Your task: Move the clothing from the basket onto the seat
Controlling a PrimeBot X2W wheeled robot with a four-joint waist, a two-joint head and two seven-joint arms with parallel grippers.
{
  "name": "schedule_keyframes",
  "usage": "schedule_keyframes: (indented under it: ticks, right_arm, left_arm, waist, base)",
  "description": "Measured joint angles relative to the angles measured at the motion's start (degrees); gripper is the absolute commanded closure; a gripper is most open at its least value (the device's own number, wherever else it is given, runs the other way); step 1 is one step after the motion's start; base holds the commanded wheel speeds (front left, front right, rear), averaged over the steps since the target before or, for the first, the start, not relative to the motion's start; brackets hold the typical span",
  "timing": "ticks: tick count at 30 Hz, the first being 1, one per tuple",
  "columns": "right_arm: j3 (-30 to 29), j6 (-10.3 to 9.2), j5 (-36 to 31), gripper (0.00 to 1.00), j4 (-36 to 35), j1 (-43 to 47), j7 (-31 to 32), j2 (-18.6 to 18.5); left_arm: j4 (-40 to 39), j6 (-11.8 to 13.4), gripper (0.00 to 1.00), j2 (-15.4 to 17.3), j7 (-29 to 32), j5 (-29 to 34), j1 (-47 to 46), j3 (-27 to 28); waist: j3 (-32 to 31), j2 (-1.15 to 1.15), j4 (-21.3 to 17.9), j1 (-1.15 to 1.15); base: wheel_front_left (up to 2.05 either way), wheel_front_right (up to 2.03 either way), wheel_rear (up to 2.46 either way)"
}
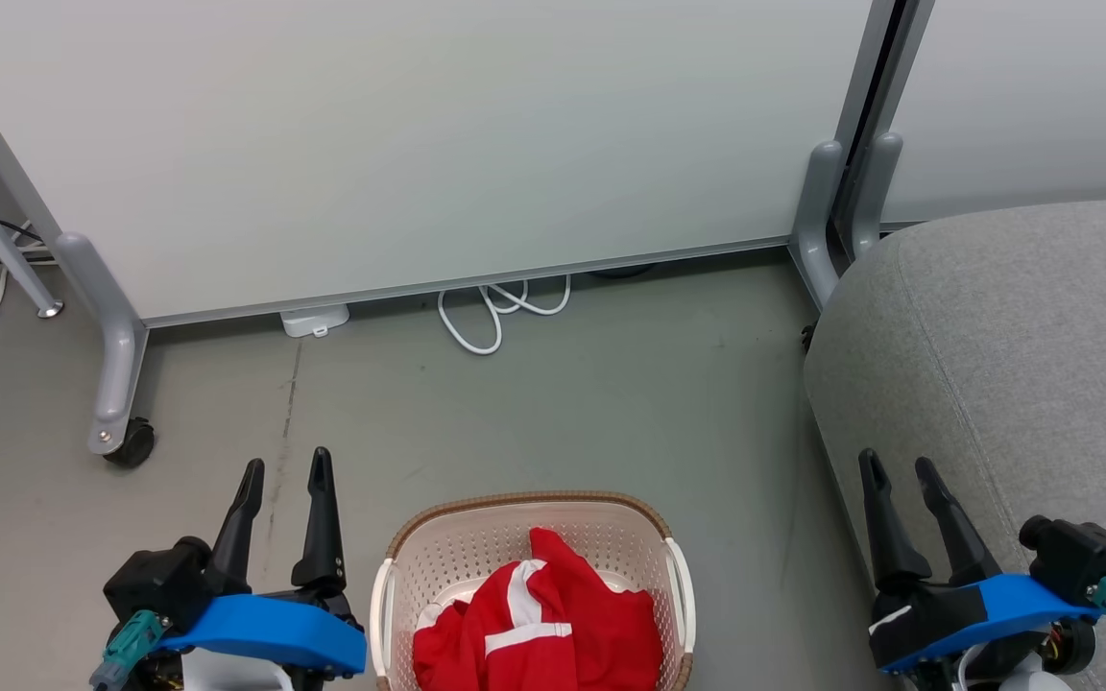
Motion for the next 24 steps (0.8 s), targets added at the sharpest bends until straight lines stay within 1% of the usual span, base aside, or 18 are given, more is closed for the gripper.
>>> schedule_keyframes:
  ticks: [24]
  right_arm:
    - [0.4, 0.01, -11.4, 0.00, -0.3, 0.0, -1.8, -0.1]
  left_arm:
    - [0.4, -1.5, 0.00, -1.2, -2.9, 7.6, 0.0, 0.0]
  waist:
    - [-0.1, 0.00, 0.0, 0.00]
  base:
    - [0.00, 0.00, 0.00]
